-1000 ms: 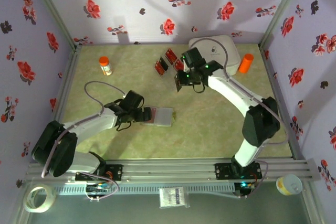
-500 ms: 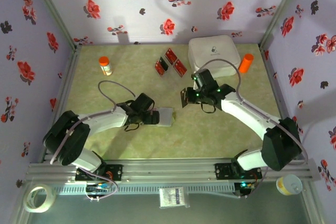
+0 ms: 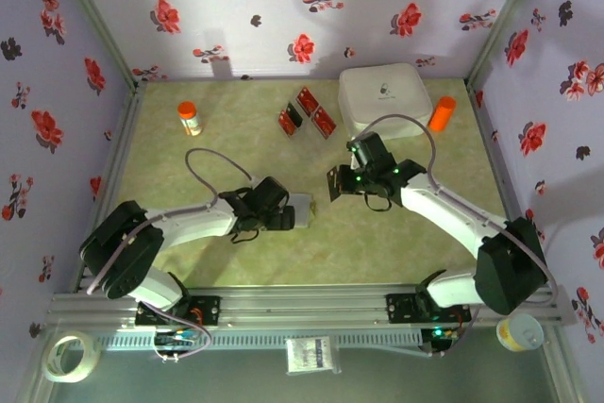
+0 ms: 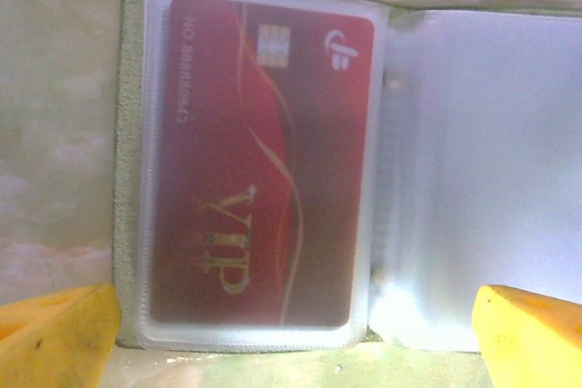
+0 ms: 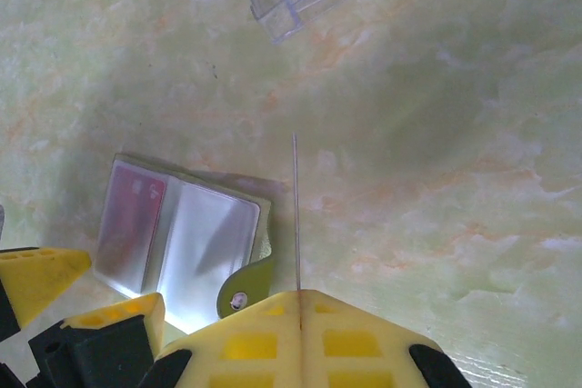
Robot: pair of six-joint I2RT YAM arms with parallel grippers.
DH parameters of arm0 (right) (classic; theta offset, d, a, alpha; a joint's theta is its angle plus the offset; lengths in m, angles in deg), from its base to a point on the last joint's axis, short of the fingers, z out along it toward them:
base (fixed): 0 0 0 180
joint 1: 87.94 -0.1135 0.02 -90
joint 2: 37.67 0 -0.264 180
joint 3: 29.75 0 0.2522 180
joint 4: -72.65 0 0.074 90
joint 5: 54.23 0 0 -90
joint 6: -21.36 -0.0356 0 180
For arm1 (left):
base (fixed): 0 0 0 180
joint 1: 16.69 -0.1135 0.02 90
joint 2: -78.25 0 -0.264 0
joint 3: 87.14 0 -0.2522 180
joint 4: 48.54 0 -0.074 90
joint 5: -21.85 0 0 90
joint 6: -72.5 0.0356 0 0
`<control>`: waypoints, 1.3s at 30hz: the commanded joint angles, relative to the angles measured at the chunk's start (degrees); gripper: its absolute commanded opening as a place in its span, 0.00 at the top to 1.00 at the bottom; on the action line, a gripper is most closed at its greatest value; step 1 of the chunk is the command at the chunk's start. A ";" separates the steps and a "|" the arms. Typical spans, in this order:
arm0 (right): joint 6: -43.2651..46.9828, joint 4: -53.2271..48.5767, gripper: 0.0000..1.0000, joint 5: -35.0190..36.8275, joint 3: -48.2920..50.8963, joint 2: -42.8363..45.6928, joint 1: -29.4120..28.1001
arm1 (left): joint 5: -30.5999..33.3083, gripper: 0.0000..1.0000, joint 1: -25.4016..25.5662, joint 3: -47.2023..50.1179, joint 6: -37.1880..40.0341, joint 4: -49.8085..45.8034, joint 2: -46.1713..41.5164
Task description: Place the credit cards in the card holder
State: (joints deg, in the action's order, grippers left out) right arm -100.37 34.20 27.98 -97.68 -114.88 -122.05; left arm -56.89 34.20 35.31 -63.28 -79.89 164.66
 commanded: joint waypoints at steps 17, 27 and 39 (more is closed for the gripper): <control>0.11 0.07 1.00 -0.12 1.17 3.22 0.53 | 3.95 0.00 6.71 -1.03 -6.34 1.02 0.36; -3.75 5.36 1.00 -3.36 3.29 5.29 0.48 | 5.44 0.00 5.18 -3.10 -4.33 -5.65 -5.71; -14.94 27.34 1.00 -5.93 12.91 5.68 -4.71 | 3.73 0.00 -8.58 -2.97 5.44 -9.85 -9.12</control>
State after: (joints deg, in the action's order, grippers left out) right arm -111.32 53.48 22.16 -86.43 -109.44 -124.96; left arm -53.32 27.62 32.95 -62.10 -87.41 156.03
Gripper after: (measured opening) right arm 0.062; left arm 0.997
